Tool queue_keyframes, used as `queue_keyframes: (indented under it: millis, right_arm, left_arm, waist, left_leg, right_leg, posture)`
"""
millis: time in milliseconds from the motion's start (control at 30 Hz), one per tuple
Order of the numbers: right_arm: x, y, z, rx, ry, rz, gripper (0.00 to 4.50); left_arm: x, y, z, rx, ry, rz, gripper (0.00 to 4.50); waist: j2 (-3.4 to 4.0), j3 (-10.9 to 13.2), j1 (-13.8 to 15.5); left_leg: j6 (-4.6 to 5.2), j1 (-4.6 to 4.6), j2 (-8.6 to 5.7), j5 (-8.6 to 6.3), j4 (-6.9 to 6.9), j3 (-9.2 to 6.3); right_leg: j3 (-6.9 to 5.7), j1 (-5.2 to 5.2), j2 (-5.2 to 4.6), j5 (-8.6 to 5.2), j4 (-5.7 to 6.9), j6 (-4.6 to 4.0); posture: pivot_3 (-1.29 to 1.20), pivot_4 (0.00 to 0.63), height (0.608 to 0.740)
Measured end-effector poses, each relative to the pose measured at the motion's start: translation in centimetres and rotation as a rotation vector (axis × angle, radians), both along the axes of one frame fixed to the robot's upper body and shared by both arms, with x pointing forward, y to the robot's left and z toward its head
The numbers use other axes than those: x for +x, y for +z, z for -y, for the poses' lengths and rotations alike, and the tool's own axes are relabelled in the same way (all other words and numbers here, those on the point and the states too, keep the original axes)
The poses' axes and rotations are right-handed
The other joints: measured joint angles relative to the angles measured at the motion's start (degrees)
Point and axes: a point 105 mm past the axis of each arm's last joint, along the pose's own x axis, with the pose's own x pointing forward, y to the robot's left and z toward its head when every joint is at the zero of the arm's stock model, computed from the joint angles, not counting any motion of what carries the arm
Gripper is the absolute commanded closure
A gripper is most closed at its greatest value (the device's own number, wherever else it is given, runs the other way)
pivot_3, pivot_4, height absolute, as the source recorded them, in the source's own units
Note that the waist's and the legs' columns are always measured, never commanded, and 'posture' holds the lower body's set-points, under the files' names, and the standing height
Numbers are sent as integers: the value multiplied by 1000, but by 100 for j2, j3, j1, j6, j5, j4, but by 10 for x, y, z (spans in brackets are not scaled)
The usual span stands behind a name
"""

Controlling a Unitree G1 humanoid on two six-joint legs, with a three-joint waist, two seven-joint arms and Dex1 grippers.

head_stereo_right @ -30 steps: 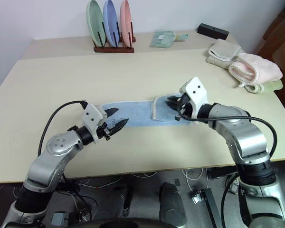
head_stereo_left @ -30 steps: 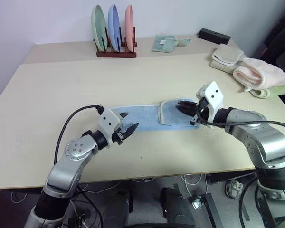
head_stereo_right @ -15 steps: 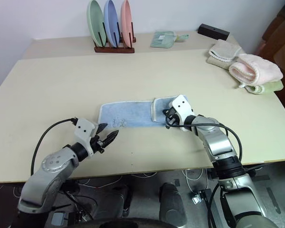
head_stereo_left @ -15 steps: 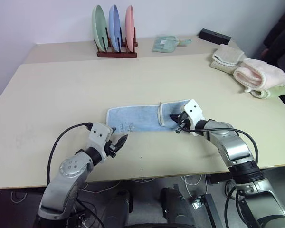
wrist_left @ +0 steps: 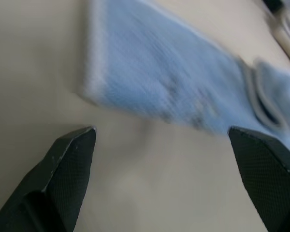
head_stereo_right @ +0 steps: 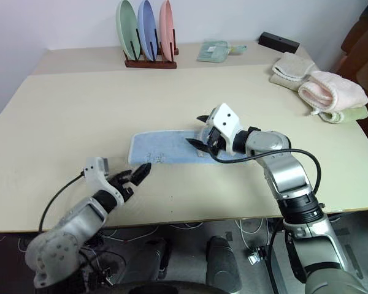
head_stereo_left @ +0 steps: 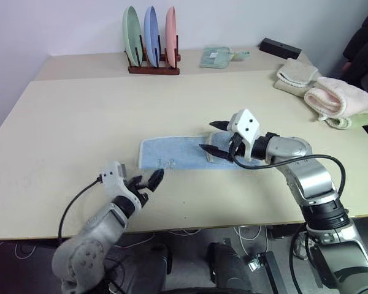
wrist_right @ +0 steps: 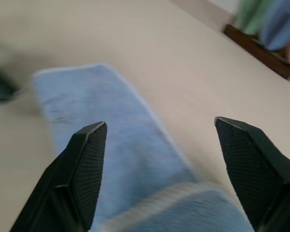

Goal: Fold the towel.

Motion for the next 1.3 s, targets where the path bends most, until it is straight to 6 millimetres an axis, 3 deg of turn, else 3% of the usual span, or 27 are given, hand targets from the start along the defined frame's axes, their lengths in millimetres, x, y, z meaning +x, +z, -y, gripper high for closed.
queue_keyframes:
  millis: [267, 367, 600, 767, 867, 933, 1033, 1133, 1233, 1300]
  right_arm:
    - [-6, -15, 3, -35, -10, -16, 783]
    - [-9, -12, 0, -36, -4, 2, 722]
    - [-13, -12, -1, -40, -14, 20, 722]
    - [-14, -18, -1, -49, -19, 7, 722]
    - [-14, -18, -1, -49, -20, 8, 722]
    - [-14, -18, -1, -49, -21, 8, 722]
    - [-14, -18, 0, -53, -22, 9, 722]
    - [-13, -18, 0, -58, -25, 11, 722]
    - [-13, -18, 0, -59, -25, 12, 722]
    - [-13, -18, 1, -61, -27, 13, 722]
  left_arm:
    - [33, 8, 7, -103, 45, -49, 0]
    - [40, 8, 11, -134, 55, -63, 814]
    - [43, -3, 13, -197, 74, -121, 4246]
    - [46, 8, 12, -257, 83, -68, 4246]
    - [47, 18, -3, -260, 128, -9, 4246]
    - [48, 27, -22, -213, 155, 40, 4246]
    - [46, 46, -69, -109, 237, 130, 4246]
    - [43, 62, -89, -27, 243, 188, 4246]
    - [43, 74, -94, 33, 198, 235, 4246]
    - [45, 83, -85, 90, 120, 267, 4246]
  waist:
    - [2, -2, 32]
    - [2, -3, 91]
    - [-1, -1, 121]
    - [-3, 0, 100]
    - [-3, 0, 103]
    - [-3, 1, 90]
    - [-3, 1, 79]
    - [-4, 1, 108]
    - [-8, 3, 112]
    - [-8, 3, 111]
  left_leg:
    - [-7, 4, -4, 4, 1, 3]
    - [-7, 3, -6, 4, 0, 5]
    - [-7, -5, -11, 4, 1, 2]
    - [-8, -5, -7, 4, -3, 4]
    - [-8, -5, -7, 4, -4, 5]
    - [-8, -4, -5, 4, -6, 7]
    - [-9, -5, -2, 4, -8, 8]
    - [-9, -6, -4, 5, -6, 9]
    - [-10, -7, -5, 5, -5, 8]
    - [-10, -6, -5, 5, -6, 7]
  right_leg:
    - [2, 7, 0, 3, -3, -6]
    - [5, 7, -1, 4, -11, -5]
    - [5, 6, -3, 7, -23, -2]
    - [5, 2, -1, 9, -23, -3]
    - [5, 1, 0, 9, -23, -3]
    - [5, -3, 2, 10, -23, -5]
    - [6, -7, 4, 11, -23, -6]
    - [9, -6, 3, 11, -24, -7]
    - [9, -4, 3, 11, -25, -8]
    - [7, -5, 4, 11, -23, -8]
  posture:
    - [0, 150, 740]
    - [0, 150, 740]
    - [0, 150, 740]
    - [0, 150, 740]
    - [0, 150, 740]
    - [0, 150, 740]
    - [0, 150, 740]
    - [0, 150, 740]
    - [0, 150, 740]
    - [0, 150, 740]
